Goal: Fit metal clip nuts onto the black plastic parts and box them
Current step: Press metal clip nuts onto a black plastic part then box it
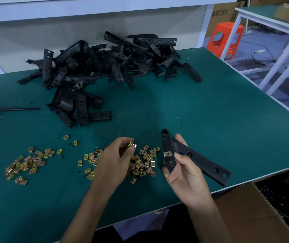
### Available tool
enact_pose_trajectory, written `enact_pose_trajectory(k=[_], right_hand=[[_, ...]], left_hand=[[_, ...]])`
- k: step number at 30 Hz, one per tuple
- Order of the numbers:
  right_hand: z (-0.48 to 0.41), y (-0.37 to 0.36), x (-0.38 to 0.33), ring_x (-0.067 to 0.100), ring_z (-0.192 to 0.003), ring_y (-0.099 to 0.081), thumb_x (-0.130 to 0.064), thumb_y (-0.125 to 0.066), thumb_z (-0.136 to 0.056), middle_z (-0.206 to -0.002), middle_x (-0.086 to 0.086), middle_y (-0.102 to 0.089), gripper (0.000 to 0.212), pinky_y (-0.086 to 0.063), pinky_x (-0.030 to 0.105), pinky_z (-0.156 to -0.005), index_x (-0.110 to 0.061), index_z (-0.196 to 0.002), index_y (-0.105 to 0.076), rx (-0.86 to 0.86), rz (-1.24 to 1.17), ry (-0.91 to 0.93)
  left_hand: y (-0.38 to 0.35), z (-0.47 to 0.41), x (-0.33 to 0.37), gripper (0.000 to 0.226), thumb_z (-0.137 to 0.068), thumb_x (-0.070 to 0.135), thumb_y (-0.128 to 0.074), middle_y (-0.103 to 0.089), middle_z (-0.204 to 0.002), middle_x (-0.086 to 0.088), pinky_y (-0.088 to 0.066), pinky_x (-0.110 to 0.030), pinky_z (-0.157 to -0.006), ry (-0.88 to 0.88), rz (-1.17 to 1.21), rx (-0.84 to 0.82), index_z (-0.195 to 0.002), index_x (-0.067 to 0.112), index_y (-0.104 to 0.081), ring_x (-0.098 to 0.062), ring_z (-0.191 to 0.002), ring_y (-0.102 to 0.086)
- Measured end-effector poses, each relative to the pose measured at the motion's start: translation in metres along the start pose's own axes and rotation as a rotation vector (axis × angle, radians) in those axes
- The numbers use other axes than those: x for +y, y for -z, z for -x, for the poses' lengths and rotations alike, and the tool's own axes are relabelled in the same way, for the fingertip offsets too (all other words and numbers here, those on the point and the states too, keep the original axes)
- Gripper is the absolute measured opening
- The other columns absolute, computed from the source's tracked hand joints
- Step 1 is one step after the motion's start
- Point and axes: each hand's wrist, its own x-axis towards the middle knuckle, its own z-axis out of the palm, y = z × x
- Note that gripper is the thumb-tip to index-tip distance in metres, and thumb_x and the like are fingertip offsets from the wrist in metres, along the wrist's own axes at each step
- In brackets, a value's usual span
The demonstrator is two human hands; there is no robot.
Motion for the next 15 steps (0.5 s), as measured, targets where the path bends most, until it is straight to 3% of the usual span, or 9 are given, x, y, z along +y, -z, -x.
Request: enact_pose_trajectory(k=[3,8,15], right_hand=[[0.0002,0.0003,-0.0001,0.014,-0.073,-0.070,-0.002,-0.058,-0.081,-0.099,0.005,-0.074,0.048,-0.055,0.026,-0.056,-0.029,-0.117,-0.075,0.000,0.001,-0.002],[-0.0003,0.0005,-0.0004,0.012,-0.071,-0.070,-0.003,-0.058,-0.081,-0.100,0.004,-0.075,0.047,-0.056,0.025,-0.056,-0.030,-0.114,-0.077,-0.009,0.008,-0.001],[-0.0005,0.0034,-0.0001,0.012,-0.071,-0.068,-0.002,-0.055,-0.085,-0.100,0.004,-0.074,0.047,-0.055,0.025,-0.057,-0.031,-0.116,-0.075,-0.023,0.001,-0.007]], left_hand=[[-0.0010,-0.0006,-0.0008,0.013,-0.094,0.027,-0.068,-0.070,-0.092,0.026,-0.048,-0.009,-0.070,-0.011,0.043,-0.001,-0.097,0.040,-0.067,0.005,-0.088,-0.065],[0.0001,-0.0049,-0.0033,0.010,-0.092,0.035,-0.069,-0.071,-0.093,0.016,-0.053,-0.027,-0.078,0.001,0.140,0.001,-0.098,0.043,-0.066,-0.004,-0.089,-0.067],[0.0037,-0.0049,-0.0037,0.009,-0.091,0.037,-0.071,-0.073,-0.087,0.014,-0.054,-0.028,-0.074,0.049,0.132,0.004,-0.094,0.045,-0.069,-0.006,-0.083,-0.069]])
